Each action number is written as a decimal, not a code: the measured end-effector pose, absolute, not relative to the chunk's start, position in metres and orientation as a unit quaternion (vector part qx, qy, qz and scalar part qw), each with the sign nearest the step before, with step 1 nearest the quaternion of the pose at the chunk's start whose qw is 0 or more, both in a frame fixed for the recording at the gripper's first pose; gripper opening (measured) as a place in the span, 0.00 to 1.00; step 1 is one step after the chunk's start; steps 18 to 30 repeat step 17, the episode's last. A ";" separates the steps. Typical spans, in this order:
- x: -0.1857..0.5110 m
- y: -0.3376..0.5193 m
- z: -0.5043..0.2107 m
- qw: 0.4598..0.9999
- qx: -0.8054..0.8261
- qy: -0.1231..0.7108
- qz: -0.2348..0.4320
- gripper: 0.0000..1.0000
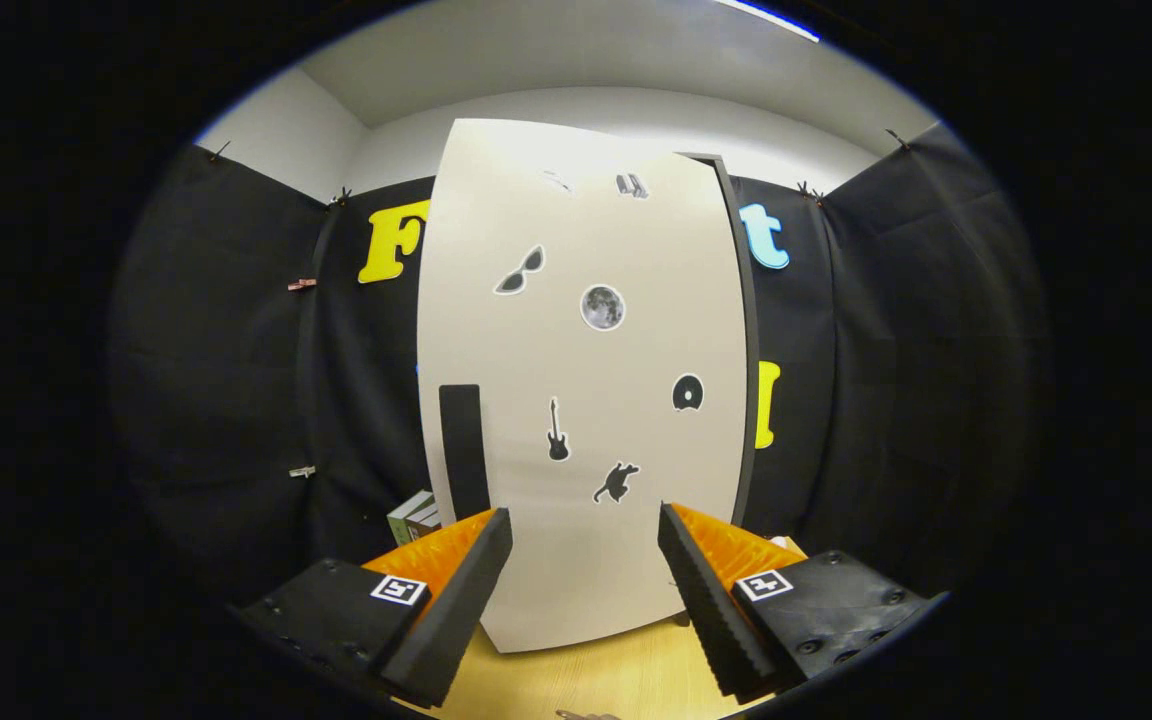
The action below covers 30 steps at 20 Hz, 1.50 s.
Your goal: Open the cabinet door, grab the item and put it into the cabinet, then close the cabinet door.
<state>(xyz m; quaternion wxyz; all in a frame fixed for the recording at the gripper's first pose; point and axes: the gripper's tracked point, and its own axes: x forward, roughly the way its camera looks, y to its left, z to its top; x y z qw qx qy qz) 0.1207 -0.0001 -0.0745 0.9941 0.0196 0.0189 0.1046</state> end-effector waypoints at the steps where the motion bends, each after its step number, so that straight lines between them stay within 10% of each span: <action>1: 0.121 -0.003 -0.075 0.993 0.030 0.023 0.108 0.96; 30: 0.120 -0.027 -0.064 0.993 0.029 0.012 0.118 0.98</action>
